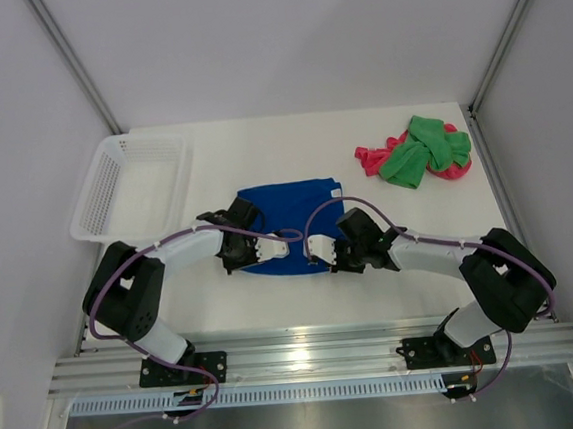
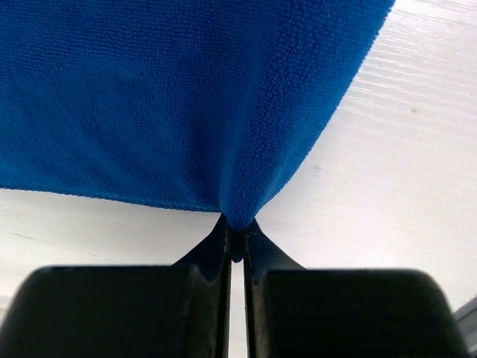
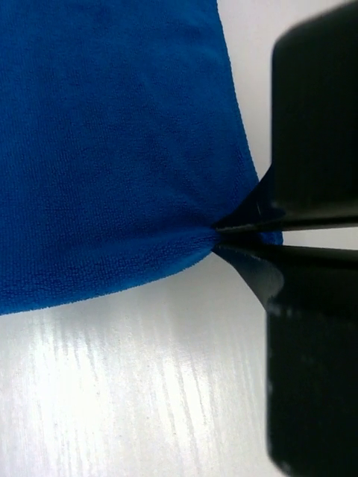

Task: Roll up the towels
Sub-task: Roll the towel

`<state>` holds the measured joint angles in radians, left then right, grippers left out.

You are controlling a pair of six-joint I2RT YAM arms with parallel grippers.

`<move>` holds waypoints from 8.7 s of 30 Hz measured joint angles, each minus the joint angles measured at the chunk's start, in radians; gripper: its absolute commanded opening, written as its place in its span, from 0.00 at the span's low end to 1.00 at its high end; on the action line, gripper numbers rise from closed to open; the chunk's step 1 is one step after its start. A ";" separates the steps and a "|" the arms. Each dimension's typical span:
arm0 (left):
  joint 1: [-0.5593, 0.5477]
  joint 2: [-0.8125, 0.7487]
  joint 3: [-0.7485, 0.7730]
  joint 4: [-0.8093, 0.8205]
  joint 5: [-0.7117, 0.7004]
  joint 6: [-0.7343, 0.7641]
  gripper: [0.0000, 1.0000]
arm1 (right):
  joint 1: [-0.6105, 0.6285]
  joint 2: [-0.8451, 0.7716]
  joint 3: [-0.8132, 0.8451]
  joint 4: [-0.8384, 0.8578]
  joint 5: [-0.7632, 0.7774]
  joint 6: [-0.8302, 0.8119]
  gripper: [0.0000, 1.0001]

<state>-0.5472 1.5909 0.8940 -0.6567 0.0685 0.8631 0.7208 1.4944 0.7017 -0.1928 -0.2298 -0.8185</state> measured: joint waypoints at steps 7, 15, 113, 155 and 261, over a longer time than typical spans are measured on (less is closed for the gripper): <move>0.022 -0.045 0.000 -0.083 0.069 -0.010 0.01 | 0.019 -0.020 0.026 -0.130 -0.047 -0.007 0.05; 0.029 -0.117 -0.008 -0.226 0.175 -0.005 0.05 | 0.041 -0.051 0.073 -0.359 -0.206 -0.014 0.05; 0.088 0.051 0.244 -0.288 0.234 -0.183 0.41 | 0.010 0.164 -0.001 0.453 -0.192 0.785 0.19; -0.076 -0.018 -0.024 0.008 -0.006 -0.002 0.01 | -0.006 -0.146 -0.012 0.174 -0.161 0.568 0.41; 0.208 0.163 0.181 -0.404 0.379 -0.141 0.03 | -0.121 -0.112 0.184 -0.297 -0.274 0.334 0.53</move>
<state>-0.3397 1.7542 1.0748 -1.0603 0.4473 0.7219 0.5999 1.3823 0.8860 -0.4896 -0.5041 -0.4847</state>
